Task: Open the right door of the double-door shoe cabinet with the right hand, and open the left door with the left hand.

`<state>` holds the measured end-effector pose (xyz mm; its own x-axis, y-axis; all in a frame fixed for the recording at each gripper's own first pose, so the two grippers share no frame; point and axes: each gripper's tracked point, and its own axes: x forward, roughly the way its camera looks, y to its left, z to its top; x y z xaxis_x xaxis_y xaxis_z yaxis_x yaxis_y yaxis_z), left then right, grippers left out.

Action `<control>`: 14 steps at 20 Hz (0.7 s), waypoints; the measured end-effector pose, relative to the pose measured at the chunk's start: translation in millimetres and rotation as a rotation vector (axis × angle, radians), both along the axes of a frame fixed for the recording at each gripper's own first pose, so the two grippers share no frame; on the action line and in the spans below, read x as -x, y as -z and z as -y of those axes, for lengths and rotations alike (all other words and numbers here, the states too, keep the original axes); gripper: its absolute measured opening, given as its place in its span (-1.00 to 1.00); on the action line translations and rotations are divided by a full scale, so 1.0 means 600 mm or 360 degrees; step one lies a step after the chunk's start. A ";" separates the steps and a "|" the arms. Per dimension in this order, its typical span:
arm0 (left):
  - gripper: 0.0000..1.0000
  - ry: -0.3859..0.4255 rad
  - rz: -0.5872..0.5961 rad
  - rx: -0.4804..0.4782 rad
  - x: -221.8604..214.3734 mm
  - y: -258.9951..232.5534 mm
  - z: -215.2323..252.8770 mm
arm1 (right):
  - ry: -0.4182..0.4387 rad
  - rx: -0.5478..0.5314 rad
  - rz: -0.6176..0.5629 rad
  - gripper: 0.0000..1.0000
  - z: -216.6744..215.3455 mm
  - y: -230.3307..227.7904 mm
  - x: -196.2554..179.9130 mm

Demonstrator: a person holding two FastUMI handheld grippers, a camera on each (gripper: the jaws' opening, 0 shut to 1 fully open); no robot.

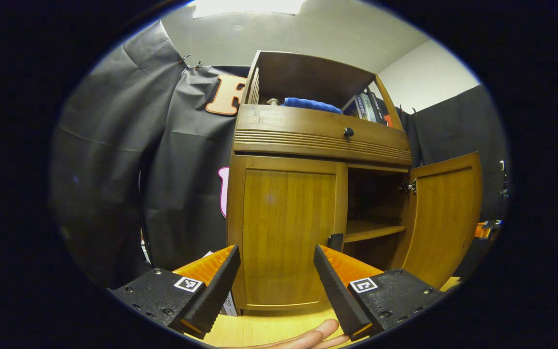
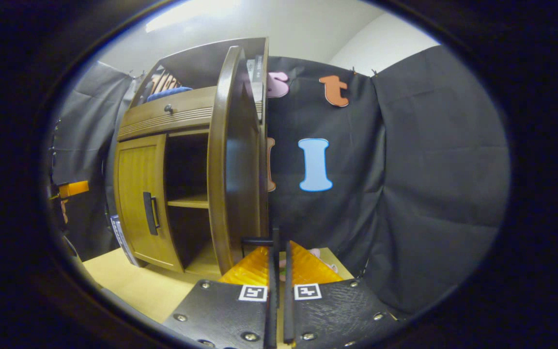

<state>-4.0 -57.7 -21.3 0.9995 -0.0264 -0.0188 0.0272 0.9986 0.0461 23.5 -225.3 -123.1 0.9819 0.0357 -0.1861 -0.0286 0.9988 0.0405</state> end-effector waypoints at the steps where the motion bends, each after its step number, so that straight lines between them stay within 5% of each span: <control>1: 0.80 -0.0002 -0.0005 -0.0010 -0.002 0.004 0.006 | -0.0021 0.0004 0.0005 -0.87 0.003 -0.001 0.001; 9: 0.89 -0.0005 -0.0039 -0.0058 -0.021 0.039 0.045 | -0.0364 -0.0085 0.0040 -0.87 0.035 0.003 -0.020; 14: 0.89 -0.0023 -0.0056 -0.0036 -0.037 0.064 0.073 | -0.0342 -0.0153 0.0025 -0.87 0.037 0.006 -0.014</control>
<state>18.4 -101.3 -59.7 0.9985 -0.0113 -0.0544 0.0150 0.9976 0.0678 31.7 -247.7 -126.8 0.9525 0.2611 -0.1566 -0.2417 0.9612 0.1330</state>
